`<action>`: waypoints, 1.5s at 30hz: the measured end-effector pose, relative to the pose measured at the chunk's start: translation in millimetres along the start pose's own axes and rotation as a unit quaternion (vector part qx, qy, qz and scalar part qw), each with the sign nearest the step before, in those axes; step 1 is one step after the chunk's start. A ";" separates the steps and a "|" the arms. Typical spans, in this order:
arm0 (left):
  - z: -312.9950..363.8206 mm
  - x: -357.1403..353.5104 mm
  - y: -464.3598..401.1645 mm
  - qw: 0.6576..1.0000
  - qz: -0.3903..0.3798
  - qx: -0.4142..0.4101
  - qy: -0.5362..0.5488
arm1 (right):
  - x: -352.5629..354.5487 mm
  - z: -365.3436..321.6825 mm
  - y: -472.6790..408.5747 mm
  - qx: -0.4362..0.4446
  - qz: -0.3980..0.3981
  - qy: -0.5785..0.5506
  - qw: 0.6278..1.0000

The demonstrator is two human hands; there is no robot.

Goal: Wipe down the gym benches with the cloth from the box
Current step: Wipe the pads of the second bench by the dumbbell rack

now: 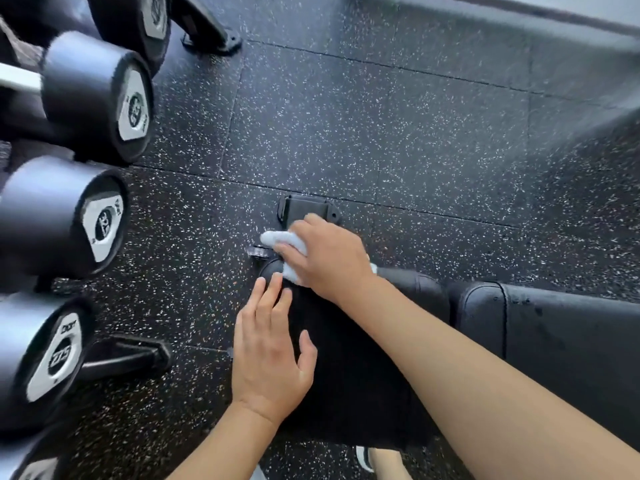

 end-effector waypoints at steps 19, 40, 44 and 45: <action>1.4 -1.1 -5.4 1.000 -0.001 -0.027 0.009 | 21.8 89.6 1.2 0.065 -0.203 -0.132 0.968; -1.0 -1.7 -4.9 0.999 -0.010 -0.024 0.023 | 38.6 124.3 38.9 0.033 -0.163 -0.025 0.986; -2.5 -2.8 -2.9 1.000 -0.006 -0.019 0.023 | 19.5 49.4 -4.3 0.068 -0.131 -0.063 0.987; -2.2 -2.6 -2.9 0.999 -0.001 -0.018 0.027 | 13.4 27.9 -13.1 0.076 -0.120 -0.069 0.987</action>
Point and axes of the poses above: each hand's wrist, its own y-axis away from the middle knuckle, its own x-axis out of the back of the hand, z = x × y, the point moved 1 cm from there along -y, towards the middle knuckle, and after that the axes turned 10 degrees about -z, right-handed, at the moved point
